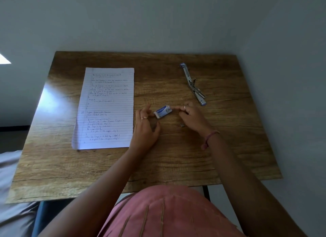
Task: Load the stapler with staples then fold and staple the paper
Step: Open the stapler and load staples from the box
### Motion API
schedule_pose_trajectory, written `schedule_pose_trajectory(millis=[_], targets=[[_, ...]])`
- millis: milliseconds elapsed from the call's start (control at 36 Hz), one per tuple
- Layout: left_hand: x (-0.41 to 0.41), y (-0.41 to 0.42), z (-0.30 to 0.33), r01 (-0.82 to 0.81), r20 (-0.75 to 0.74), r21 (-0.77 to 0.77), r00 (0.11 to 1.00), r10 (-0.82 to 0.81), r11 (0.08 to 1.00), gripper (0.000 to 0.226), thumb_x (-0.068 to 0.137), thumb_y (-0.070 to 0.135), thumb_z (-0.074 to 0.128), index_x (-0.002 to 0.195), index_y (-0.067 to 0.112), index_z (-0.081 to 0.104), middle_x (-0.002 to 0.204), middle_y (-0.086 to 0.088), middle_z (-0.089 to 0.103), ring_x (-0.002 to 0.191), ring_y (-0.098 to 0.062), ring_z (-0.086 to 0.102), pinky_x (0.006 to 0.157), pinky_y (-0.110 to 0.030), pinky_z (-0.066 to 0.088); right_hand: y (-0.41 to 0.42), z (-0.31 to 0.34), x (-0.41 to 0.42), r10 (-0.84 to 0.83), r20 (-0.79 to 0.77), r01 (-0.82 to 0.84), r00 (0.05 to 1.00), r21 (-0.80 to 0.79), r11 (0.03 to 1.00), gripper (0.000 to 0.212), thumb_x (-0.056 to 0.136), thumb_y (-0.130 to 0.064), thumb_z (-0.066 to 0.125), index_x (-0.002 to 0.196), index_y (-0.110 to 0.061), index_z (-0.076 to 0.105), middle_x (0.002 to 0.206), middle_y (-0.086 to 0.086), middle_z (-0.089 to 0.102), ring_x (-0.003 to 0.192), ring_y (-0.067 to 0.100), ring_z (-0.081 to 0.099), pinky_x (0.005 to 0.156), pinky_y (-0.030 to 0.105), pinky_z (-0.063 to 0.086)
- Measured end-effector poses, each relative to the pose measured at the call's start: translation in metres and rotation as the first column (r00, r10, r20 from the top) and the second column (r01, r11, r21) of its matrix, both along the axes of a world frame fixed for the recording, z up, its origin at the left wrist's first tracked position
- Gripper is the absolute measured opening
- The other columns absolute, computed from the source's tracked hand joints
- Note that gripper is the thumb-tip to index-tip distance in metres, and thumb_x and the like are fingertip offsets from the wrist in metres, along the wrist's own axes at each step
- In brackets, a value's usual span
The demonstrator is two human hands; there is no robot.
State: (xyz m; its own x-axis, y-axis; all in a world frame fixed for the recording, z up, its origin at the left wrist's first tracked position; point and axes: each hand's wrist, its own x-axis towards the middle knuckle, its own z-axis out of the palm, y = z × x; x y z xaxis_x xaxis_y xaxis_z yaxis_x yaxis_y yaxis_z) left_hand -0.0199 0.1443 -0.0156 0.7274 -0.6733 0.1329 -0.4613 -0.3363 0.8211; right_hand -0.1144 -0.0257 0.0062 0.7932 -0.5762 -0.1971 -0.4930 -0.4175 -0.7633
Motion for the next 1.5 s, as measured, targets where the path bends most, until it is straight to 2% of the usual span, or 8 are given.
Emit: schedule_pose_trajectory(millis=[167, 278, 361, 528, 722, 972, 1278, 1500], targets=[[0.003, 0.0, 0.001, -0.007, -0.04, -0.005, 0.999, 0.007, 1.0, 0.064, 0.085, 0.006, 0.068, 0.139, 0.008, 0.034, 0.123, -0.004, 0.047, 0.109, -0.002, 0.051, 0.088, 0.001, 0.036, 0.003, -0.001, 0.001, 0.024, 0.005, -0.024, 1.0, -0.033, 0.999, 0.035, 0.094, -0.003, 0.048, 0.12, -0.018, 0.066, 0.101, -0.01, 0.04, 0.079, -0.001, 0.047, 0.068, 0.0, 0.038], [0.006, -0.002, 0.001, -0.041, -0.096, -0.012, 0.995, 0.039, 0.999, 0.06, 0.085, 0.004, 0.067, 0.138, 0.005, 0.037, 0.118, 0.001, 0.052, 0.104, 0.001, 0.055, 0.086, 0.0, 0.04, 0.003, -0.003, -0.001, 0.029, 0.006, -0.028, 1.0, -0.055, 0.998, 0.025, 0.093, -0.002, 0.051, 0.114, -0.003, 0.062, 0.097, -0.019, 0.048, 0.083, -0.004, 0.052, 0.074, 0.012, 0.042], [0.008, -0.003, 0.0, -0.062, -0.133, -0.004, 0.989, 0.061, 0.998, 0.059, 0.085, 0.005, 0.069, 0.137, 0.001, 0.041, 0.112, 0.012, 0.05, 0.099, 0.007, 0.055, 0.08, 0.003, 0.039, 0.001, -0.003, -0.001, 0.061, -0.042, -0.064, 0.997, -0.09, 0.994, 0.027, 0.093, -0.004, 0.051, 0.118, -0.006, 0.064, 0.111, -0.004, 0.045, 0.102, 0.009, 0.05, 0.081, 0.011, 0.039], [0.009, -0.008, 0.001, -0.054, -0.135, 0.021, 0.989, 0.057, 0.998, 0.065, 0.086, 0.012, 0.071, 0.141, 0.006, 0.037, 0.126, -0.004, 0.056, 0.099, 0.002, 0.056, 0.079, 0.001, 0.04, -0.004, 0.001, -0.002, 0.098, -0.07, -0.097, 0.993, 0.019, 0.995, 0.038, 0.097, -0.012, 0.047, 0.132, -0.024, 0.056, 0.117, -0.007, 0.04, 0.104, 0.004, 0.043, 0.085, 0.009, 0.031], [0.015, -0.027, 0.01, -0.077, -0.052, 0.144, 0.995, 0.085, 0.987, 0.052, 0.089, 0.022, 0.065, 0.136, 0.009, 0.047, 0.126, -0.007, 0.055, 0.111, -0.018, 0.056, 0.092, -0.024, 0.043, -0.011, 0.008, -0.027, 0.04, 0.033, -0.044, 0.999, 0.154, 0.987, 0.034, 0.095, -0.015, 0.052, 0.125, -0.029, 0.059, 0.114, -0.014, 0.058, 0.096, -0.013, 0.055, 0.075, 0.003, 0.043], [0.029, -0.055, 0.022, -0.177, 0.041, 0.321, 0.984, 0.174, 0.93, 0.056, 0.089, 0.042, 0.062, 0.129, 0.006, 0.048, 0.13, -0.012, 0.046, 0.106, -0.027, 0.057, 0.071, -0.03, 0.041, -0.009, -0.002, -0.063, 0.097, 0.102, -0.094, 0.99, -0.037, 0.995, 0.035, 0.082, -0.015, 0.072, 0.116, -0.024, 0.066, 0.112, -0.025, 0.048, 0.105, -0.023, 0.043, 0.083, -0.003, 0.035], [0.032, -0.056, 0.024, -0.189, -0.013, 0.329, 0.979, 0.204, 0.925, 0.081, 0.084, 0.05, 0.065, 0.144, 0.007, 0.031, 0.149, -0.014, 0.036, 0.13, -0.032, 0.045, 0.095, -0.047, 0.046, 0.0, -0.002, -0.057, 0.087, 0.149, -0.067, 0.985, -0.139, 0.988, 0.019, 0.081, -0.023, 0.075, 0.099, -0.02, 0.074, 0.109, -0.007, 0.057, 0.103, 0.0, 0.053, 0.088, 0.011, 0.041], [-0.01, -0.038, 0.028, 0.082, -0.223, 0.1, 0.973, -0.058, 0.992, 0.032, 0.09, 0.018, 0.064, 0.121, 0.02, 0.055, 0.101, 0.006, 0.06, 0.086, -0.003, 0.058, 0.071, -0.016, 0.048, 0.003, -0.004, -0.06, -0.194, 0.297, 0.178, 0.935, 0.082, 0.981, 0.014, 0.085, -0.021, 0.071, 0.098, -0.019, 0.071, 0.09, -0.007, 0.071, 0.083, 0.003, 0.067, 0.073, 0.018, 0.054]])
